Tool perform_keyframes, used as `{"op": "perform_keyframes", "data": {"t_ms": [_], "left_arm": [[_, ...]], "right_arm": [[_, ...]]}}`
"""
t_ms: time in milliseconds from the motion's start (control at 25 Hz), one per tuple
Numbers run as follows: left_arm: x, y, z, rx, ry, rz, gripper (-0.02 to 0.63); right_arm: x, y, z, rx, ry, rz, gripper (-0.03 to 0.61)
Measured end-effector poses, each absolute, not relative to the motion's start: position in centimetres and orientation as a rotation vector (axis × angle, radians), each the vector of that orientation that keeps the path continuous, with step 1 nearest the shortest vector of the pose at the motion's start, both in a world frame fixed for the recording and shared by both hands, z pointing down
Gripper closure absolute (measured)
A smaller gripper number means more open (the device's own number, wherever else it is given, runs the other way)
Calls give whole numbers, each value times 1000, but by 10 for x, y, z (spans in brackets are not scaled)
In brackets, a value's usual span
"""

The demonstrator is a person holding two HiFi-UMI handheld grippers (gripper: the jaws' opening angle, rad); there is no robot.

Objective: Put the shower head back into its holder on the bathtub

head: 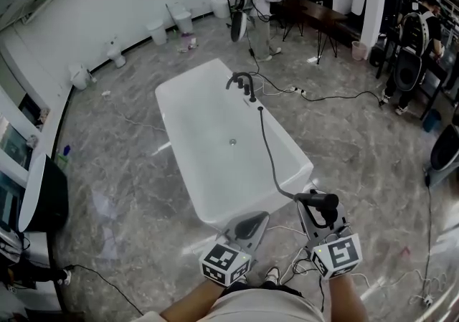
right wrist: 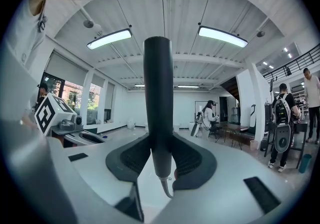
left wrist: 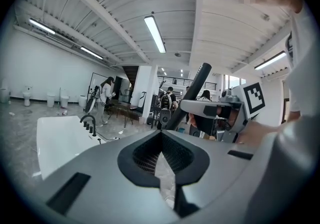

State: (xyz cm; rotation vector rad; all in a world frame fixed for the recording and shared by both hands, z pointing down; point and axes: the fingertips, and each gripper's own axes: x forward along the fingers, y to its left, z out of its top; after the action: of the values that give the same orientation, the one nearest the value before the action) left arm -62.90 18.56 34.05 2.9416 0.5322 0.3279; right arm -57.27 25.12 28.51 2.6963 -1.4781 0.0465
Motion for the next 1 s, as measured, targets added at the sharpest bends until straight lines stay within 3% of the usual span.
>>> {"op": "perform_keyframes", "data": {"t_ms": [560, 1000], "left_arm": [[-563, 202, 349, 2940, 603, 377, 611], [-456, 170, 356, 2935, 745, 376, 611]], "right_arm": [[-509, 268, 278, 2765, -1420, 57, 437], [-419, 236, 279, 2826, -1326, 63, 437]]}}
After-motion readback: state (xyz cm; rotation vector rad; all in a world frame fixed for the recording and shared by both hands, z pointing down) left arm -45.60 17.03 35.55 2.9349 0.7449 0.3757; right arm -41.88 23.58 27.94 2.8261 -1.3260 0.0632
